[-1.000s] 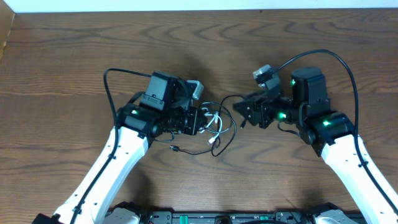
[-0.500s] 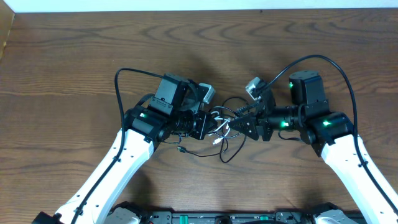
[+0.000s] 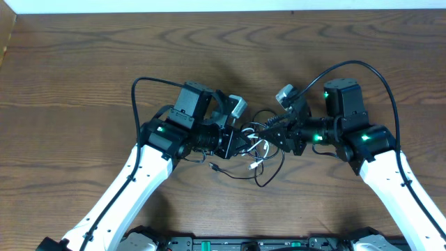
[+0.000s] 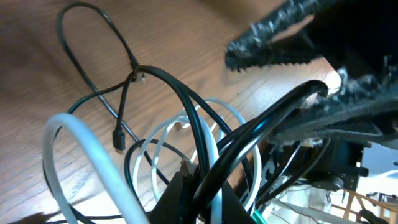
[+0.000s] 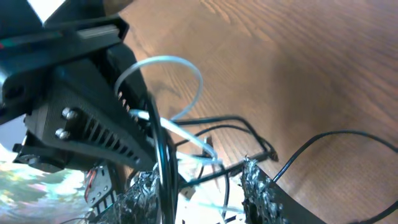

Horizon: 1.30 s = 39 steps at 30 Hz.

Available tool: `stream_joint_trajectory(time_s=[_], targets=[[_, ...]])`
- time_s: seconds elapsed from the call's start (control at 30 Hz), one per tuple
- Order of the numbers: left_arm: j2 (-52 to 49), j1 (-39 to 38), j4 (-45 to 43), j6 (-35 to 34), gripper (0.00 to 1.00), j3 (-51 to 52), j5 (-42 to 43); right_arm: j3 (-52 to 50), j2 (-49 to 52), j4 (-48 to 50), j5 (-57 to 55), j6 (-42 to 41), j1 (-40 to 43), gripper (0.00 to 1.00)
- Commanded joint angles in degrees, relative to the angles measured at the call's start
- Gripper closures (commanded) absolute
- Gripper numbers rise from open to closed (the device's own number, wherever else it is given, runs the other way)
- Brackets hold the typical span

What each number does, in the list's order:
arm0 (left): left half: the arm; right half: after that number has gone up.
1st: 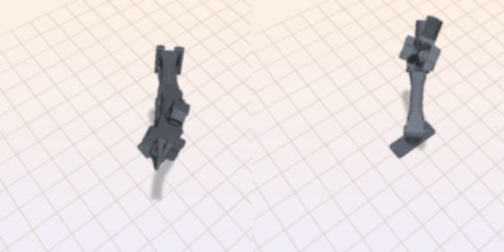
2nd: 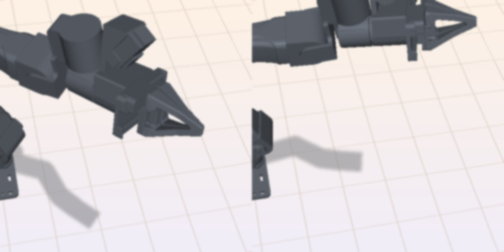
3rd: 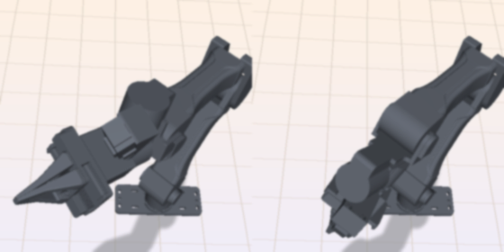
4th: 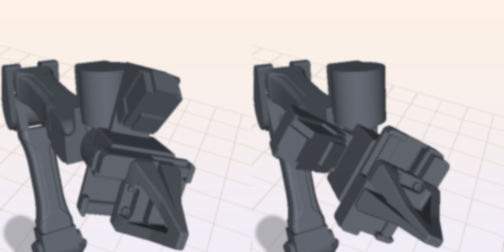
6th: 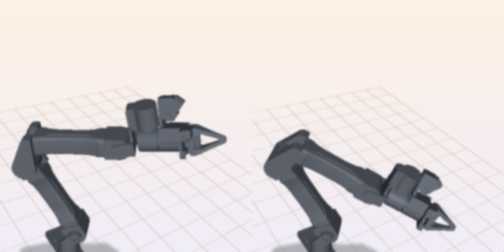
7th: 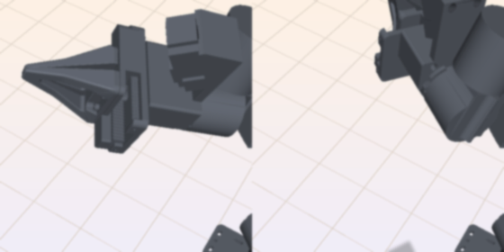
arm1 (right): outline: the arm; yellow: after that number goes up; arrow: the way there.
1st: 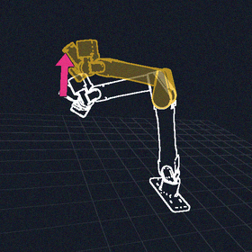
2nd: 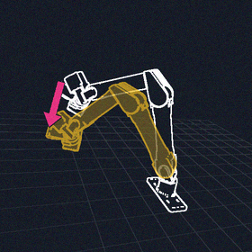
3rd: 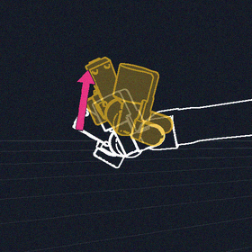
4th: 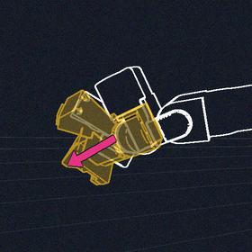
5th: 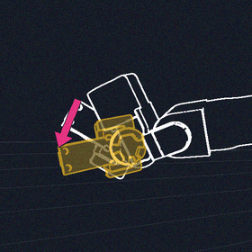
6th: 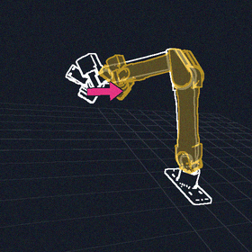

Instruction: Untangle cables

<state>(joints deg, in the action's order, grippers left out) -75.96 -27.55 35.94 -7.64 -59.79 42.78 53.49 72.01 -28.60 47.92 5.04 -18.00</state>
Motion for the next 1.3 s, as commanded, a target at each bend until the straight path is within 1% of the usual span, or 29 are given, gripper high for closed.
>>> stream_joint_trajectory(time_s=[0.0, 0.13, 0.17, 0.2, 0.3, 0.37, 0.43, 0.47, 0.57, 0.6, 0.67, 0.77, 0.9, 0.97, 1.07, 1.17, 1.23, 1.27], targets=[[0.1, -0.7, 0.0, 0.5, 0.92, -0.3, 1.8, -0.3, 0.5, 1.4, 0.0, 0.5, -0.1, 0.63], [0.1, -0.8, -0.2, 0.5, 0.92, -0.3, 1.8, -0.3, 0.5, 2.5, 0.0, -1.0, -0.1, 0.65], [0.1, -0.8, -0.2, 0.5, 0.92, -0.3, 1.8, -0.3, 0.5, 2.5, 0.1, -1.0, -0.1, 0.69], [0.1, -0.8, -0.3, 0.5, 0.92, -0.3, 1.8, -0.3, 0.5, 2.5, 0.0, -0.9, -0.1, 0.74], [0.1, -0.8, -0.3, 0.5, 0.92, -0.3, 1.8, -0.3, 0.5, 2.4, 0.0, -0.9, -0.1, 0.99], [0.1, -0.8, -0.2, 0.5, 0.92, -0.3, 1.8, -0.3, 0.6, 2.4, -0.8, -1.0, -0.1, 0.99], [0.1, -0.8, -0.1, 0.5, 0.91, -0.3, 1.7, -0.3, 0.7, 2.0, -4.3, -3.0, -0.1, 0.99], [0.1, -0.8, 0.0, 0.5, 0.87, -0.3, 1.6, -0.3, 0.7, 1.6, -7.0, -4.6, -0.1, 0.99], [0.1, -0.8, 0.6, 0.6, 0.84, -0.3, 1.3, -0.3, 0.7, -0.9, -16.0, -8.0, -0.1, 0.99], [0.1, -0.8, 1.4, 0.5, 0.83, -0.3, -0.1, -0.3, 0.7, -3.1, -21.9, -9.0, -0.1, 0.99], [0.1, -0.8, 2.5, 0.5, 0.83, -0.3, -1.8, -0.4, 0.7, -5.5, -27.6, -10.3, -0.1, 0.99], [0.1, -0.8, 4.2, 0.5, 0.83, -0.3, -4.0, -0.4, 0.7, -7.9, -33.0, -12.2, -0.1, 0.99], [0.1, -0.8, 4.9, 0.5, 0.83, -0.3, -5.2, -0.4, 0.7, -10.8, -41.9, -17.9, -0.1, 0.99], [0.1, -0.8, 5.0, 0.5, 0.92, -0.3, -5.6, -0.4, 0.7, -11.6, -44.7, -19.5, -0.1, 0.99], [0.1, -0.8, 5.0, 0.5, 0.93, -0.3, -6.1, -0.4, 0.7, -12.8, -47.8, -21.6, -0.1, 0.99], [0.1, -0.8, 5.0, 0.5, 0.92, -0.3, -6.2, -0.4, 0.7, -13.3, -47.9, -21.8, -0.1, 0.99], [0.1, -0.8, 4.9, 0.5, 0.92, -0.3, -6.2, -0.4, 0.7, -13.1, -45.3, -21.8, -0.1, 0.99], [0.1, -0.8, 4.7, 0.5, 0.87, -0.3, -6.2, -0.4, 0.7, -12.5, -41.4, -21.7, -0.1, 0.99]])
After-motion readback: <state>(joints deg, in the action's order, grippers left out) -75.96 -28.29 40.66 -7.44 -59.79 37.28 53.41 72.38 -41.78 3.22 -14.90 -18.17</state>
